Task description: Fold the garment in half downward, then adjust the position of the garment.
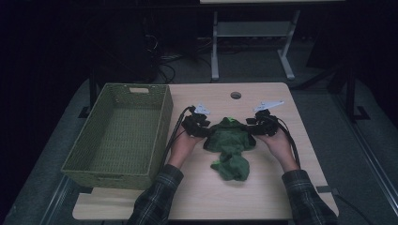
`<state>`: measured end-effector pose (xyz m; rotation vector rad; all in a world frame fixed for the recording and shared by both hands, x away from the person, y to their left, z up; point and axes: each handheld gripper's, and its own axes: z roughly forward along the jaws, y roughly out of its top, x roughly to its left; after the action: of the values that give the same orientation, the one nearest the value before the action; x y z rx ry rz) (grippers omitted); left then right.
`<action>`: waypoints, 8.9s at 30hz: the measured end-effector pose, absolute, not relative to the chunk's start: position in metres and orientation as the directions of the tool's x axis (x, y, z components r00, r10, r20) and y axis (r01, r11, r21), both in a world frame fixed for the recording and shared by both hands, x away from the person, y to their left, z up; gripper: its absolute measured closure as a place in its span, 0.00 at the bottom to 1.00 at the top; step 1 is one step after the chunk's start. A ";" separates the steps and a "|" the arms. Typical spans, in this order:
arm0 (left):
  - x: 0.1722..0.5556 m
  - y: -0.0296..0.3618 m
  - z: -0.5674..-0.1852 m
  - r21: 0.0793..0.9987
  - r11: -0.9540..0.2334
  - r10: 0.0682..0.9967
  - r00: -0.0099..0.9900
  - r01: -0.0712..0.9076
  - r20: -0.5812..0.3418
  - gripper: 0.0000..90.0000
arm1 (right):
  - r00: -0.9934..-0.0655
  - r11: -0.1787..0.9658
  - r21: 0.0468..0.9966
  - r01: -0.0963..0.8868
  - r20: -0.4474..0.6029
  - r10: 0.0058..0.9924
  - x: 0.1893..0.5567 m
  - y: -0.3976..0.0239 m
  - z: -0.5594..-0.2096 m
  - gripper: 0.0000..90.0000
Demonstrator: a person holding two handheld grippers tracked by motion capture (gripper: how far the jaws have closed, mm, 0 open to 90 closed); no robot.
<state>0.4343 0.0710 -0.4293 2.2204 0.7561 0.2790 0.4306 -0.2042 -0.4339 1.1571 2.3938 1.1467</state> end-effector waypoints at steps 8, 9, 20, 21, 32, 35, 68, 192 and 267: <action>0.458 0.063 -0.456 0.694 -0.553 0.604 0.795 0.461 -0.046 0.62 | -0.635 0.388 0.696 0.604 0.127 0.762 0.450 -0.205 -0.460 0.63; 0.459 0.062 -0.457 0.690 -0.553 0.606 0.794 0.466 -0.051 0.62 | -0.635 0.388 0.696 0.604 0.127 0.762 0.450 -0.205 -0.460 0.63; 0.463 0.059 -0.465 0.659 -0.592 0.591 0.806 0.465 -0.038 0.91 | -0.617 0.385 0.666 0.639 0.145 0.774 0.453 -0.203 -0.469 0.94; 0.462 0.058 -0.464 0.655 -0.592 0.592 0.805 0.469 -0.040 0.91 | -0.617 0.385 0.666 0.639 0.145 0.774 0.453 -0.203 -0.469 0.94; 0.466 0.060 -0.420 0.740 -0.517 0.622 0.783 0.429 -0.019 0.96 | -0.593 0.312 0.735 0.601 0.148 0.792 0.453 -0.212 -0.432 0.97; 0.467 0.059 -0.408 0.757 -0.506 0.622 0.783 0.412 -0.011 0.96 | -0.594 0.301 0.751 0.588 0.148 0.791 0.455 -0.214 -0.422 0.97; 0.375 0.079 -0.388 0.850 -0.433 0.535 0.844 0.302 -0.027 0.94 | -0.717 0.315 0.847 0.429 0.107 0.689 0.362 -0.226 -0.394 0.97; 0.312 0.059 -0.444 0.694 -0.622 0.355 0.920 0.363 -0.164 1.00 | -0.646 0.350 0.746 0.566 0.138 0.751 0.395 -0.227 -0.452 1.00; 0.339 0.085 -0.457 0.663 -0.645 0.396 0.908 0.380 -0.136 0.80 | -0.706 0.456 0.705 0.543 0.089 0.703 0.298 -0.241 -0.458 0.63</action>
<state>0.3386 0.0845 -0.4572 2.3341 0.5508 0.0281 0.2977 -0.2408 -0.4577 1.0829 2.4900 1.0876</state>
